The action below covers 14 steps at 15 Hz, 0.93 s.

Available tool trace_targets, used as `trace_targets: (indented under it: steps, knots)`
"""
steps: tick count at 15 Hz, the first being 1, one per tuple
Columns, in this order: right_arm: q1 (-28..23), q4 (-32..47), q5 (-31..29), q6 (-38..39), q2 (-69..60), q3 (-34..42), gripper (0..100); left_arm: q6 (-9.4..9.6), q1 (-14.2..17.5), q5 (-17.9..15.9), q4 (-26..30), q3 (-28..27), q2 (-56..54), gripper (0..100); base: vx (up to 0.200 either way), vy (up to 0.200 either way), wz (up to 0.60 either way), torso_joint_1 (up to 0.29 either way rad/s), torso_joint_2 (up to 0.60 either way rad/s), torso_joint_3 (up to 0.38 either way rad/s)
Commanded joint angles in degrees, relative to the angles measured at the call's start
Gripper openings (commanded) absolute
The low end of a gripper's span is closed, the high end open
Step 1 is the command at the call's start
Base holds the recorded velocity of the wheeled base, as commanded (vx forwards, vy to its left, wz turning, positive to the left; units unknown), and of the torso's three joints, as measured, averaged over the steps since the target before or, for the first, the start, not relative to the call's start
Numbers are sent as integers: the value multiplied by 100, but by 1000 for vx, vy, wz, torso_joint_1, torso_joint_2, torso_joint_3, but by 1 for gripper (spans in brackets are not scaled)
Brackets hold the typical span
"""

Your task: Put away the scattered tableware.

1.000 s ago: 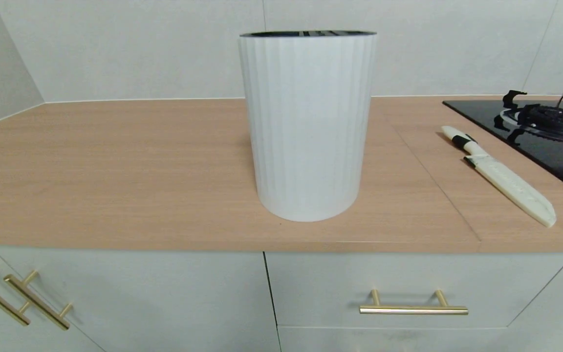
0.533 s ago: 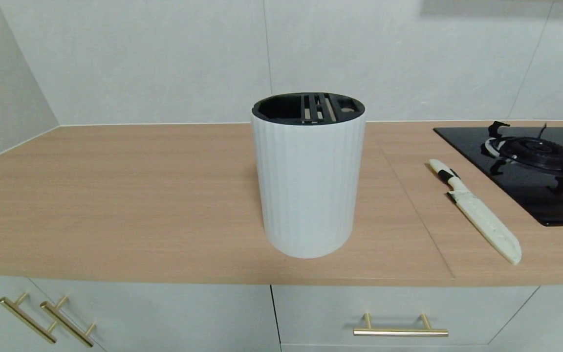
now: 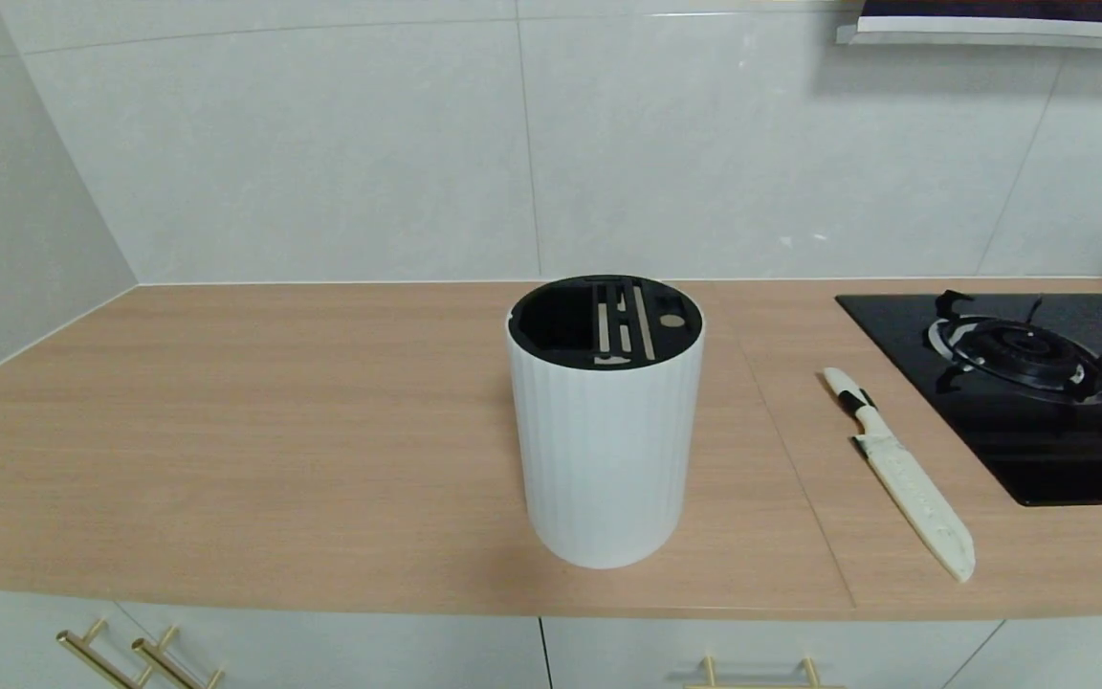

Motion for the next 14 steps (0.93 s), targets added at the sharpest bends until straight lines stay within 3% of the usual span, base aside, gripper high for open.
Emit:
trace_targets:
  steps: [1, 14]
  knots:
    - [5, -1, 1, -1, 9, 1, 100, -2, 2, 4, 1, 0, 2, 100, 0, 0, 0, 242, -515, -286]
    - [5, -1, -8, -1, 9, 1, 100, -2, 2, 4, 1, 0, 2, 100, 0, 0, 0, 254, -552, -299]
